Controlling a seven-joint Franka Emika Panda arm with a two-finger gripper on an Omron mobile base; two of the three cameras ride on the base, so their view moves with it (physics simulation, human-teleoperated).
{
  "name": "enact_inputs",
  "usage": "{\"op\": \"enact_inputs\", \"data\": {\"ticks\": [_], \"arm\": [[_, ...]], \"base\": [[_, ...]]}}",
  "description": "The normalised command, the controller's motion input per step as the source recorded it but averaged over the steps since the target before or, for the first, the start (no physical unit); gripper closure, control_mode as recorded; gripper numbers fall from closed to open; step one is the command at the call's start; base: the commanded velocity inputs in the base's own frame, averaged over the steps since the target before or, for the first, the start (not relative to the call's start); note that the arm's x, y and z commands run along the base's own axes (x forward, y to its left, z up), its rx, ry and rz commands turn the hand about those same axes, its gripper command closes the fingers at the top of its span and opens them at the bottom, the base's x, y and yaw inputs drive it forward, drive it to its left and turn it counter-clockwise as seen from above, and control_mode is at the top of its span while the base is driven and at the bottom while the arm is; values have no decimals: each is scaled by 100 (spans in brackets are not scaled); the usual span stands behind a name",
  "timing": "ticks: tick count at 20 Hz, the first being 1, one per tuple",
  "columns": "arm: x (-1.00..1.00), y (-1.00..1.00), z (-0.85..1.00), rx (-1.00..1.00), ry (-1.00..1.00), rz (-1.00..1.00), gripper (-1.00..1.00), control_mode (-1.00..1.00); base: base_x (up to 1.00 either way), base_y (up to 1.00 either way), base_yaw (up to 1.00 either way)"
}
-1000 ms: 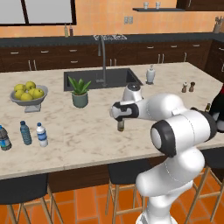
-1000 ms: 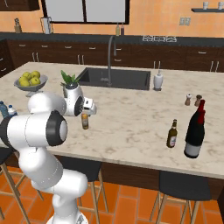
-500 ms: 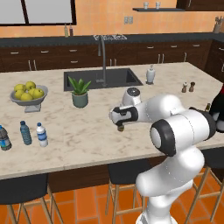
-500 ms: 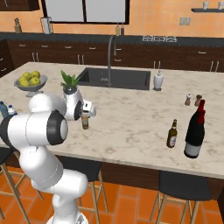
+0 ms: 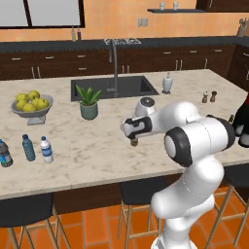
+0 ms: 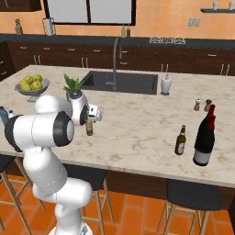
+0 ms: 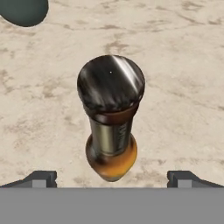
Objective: Move the plastic bottles in the middle to the plastics group, and the glass bottles in the middle to the glass group.
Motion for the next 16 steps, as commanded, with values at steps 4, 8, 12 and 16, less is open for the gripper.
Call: {"op": "enact_inputs", "data": {"ticks": [4,8,12,16], "arm": [[13,0,0,0,0,0,-100,-100],[10,0,-1,0,0,0,-100,-100],[0,0,0,0,0,0,-100,-100],[0,0,-6,0,0,0,-100,-100]], "base": [[0,0,0],[0,0,0],[0,0,0],[0,0,0]]}}
